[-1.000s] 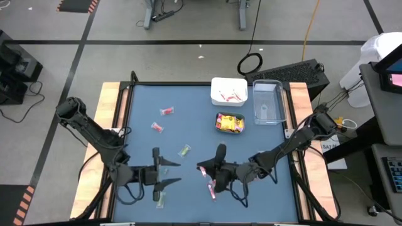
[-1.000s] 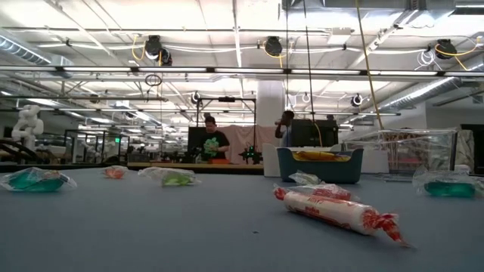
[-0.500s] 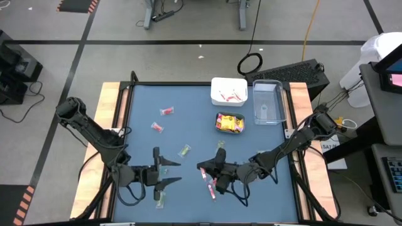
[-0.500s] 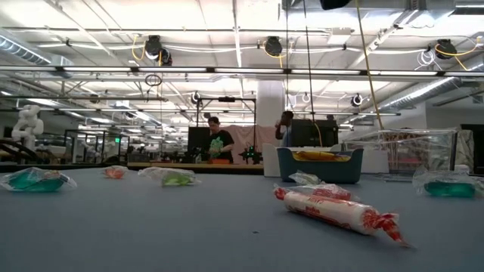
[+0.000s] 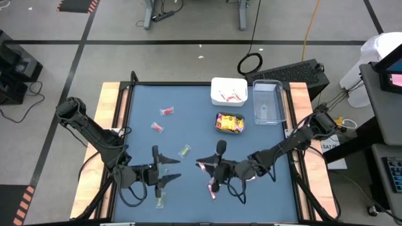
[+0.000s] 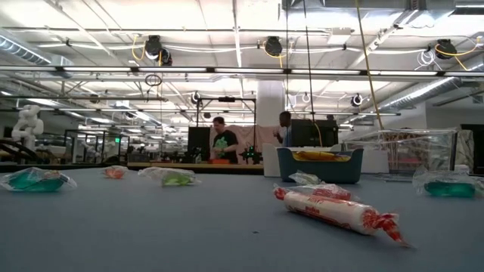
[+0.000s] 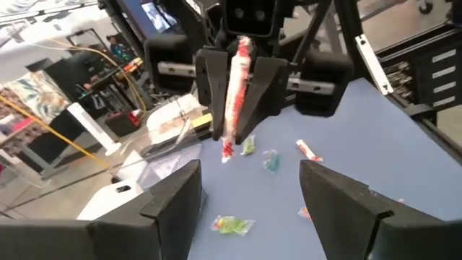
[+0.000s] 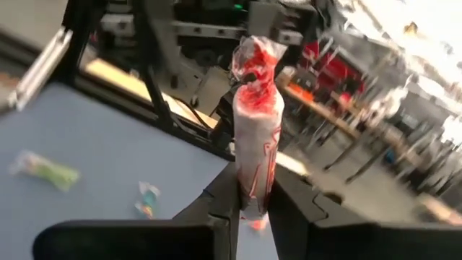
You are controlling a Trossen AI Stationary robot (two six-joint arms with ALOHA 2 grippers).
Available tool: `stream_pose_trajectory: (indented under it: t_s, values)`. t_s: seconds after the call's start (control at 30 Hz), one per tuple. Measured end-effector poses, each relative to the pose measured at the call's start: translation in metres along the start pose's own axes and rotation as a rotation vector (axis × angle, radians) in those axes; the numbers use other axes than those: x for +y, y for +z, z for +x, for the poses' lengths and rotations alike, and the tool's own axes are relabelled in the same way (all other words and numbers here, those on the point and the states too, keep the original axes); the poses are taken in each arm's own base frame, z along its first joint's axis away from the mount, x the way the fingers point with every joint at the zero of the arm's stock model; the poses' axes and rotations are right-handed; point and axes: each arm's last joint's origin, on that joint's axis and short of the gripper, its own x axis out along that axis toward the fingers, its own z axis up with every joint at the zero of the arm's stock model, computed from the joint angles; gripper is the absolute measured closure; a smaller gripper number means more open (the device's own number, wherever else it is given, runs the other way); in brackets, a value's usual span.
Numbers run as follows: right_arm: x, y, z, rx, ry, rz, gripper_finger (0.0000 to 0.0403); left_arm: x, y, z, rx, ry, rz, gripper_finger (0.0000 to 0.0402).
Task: Sort candy
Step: Put the top left white candy into the white bin
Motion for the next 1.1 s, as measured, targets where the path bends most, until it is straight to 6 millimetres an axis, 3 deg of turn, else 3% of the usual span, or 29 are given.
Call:
stream_pose_trajectory:
  t_s: [0.2,0.5,1.1]
  values:
    - [-0.007,-0.003,0.005,0.007,-0.021,0.315,0.0351,0.0,0.0,0.0,0.004,0.012,0.03,0.0162]
    - [-0.011,-0.005,0.009,0.006,-0.039,0.655,0.0351,0.0,-0.001,0.0,0.01,0.01,0.056,0.0162]
    - [-0.011,-0.006,0.009,0.018,-0.036,0.695,0.0351,0.01,-0.004,0.01,0.035,0.055,0.023,0.0162]
